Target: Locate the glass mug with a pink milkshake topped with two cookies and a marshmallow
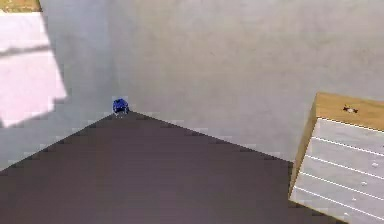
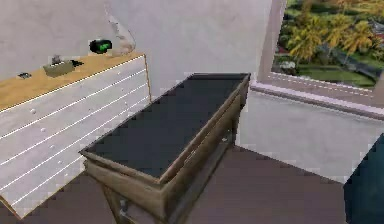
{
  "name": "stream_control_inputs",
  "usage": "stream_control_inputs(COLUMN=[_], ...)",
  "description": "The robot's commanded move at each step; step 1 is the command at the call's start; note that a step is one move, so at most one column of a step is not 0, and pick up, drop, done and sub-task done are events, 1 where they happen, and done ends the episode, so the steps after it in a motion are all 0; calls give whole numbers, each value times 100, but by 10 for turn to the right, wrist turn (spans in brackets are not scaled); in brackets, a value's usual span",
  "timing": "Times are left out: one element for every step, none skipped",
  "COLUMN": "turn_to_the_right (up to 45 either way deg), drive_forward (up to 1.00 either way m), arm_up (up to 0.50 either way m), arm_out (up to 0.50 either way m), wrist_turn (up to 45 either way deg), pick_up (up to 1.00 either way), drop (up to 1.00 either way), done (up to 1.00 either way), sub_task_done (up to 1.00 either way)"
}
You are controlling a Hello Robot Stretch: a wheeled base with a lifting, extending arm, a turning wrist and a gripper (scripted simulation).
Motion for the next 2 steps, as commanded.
stream_control_inputs(turn_to_the_right=[-450, -450], drive_forward=[0, 0], arm_up=[0, 0], arm_out=[0, 0], wrist_turn=[0, 0], pick_up=[0, 0], drop=[0, 0], done=[0, 0], sub_task_done=[0, 0])
